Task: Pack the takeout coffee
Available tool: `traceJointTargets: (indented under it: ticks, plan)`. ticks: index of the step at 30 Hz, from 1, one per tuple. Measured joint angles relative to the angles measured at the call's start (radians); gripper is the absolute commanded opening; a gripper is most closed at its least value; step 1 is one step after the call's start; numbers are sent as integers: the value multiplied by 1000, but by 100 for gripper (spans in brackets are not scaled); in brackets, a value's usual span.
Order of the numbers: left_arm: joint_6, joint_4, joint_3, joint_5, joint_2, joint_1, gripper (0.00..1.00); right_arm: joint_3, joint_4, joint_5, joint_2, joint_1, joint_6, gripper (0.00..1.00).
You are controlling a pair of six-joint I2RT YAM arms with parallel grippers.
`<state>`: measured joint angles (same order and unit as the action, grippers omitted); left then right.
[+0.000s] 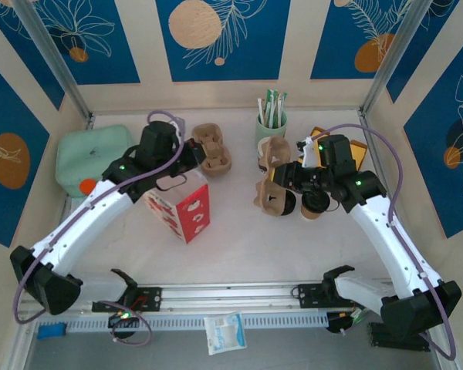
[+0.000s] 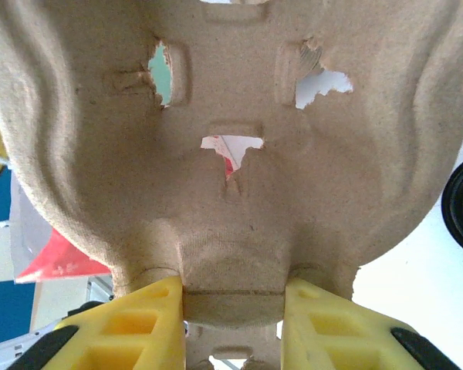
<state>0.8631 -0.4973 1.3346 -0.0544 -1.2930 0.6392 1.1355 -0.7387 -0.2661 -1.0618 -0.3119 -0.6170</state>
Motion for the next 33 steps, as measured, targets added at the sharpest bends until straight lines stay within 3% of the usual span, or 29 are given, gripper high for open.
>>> traceJointTargets:
  ticks: [12, 16, 27, 33]
  plan:
    - [16, 76, 37, -9, -112, 190, 2, 30, -34, -9, 3, 90, 16, 30]
    - [17, 93, 56, -25, -146, 208, 20, 35, -37, -16, 3, 108, 16, 30]
    - [-60, 37, 164, -16, -154, 208, 100, 59, -50, -31, 3, 118, 16, 30]
    - [-99, -43, 208, 31, -126, 208, 99, 79, -61, -31, 0, 118, 16, 30]
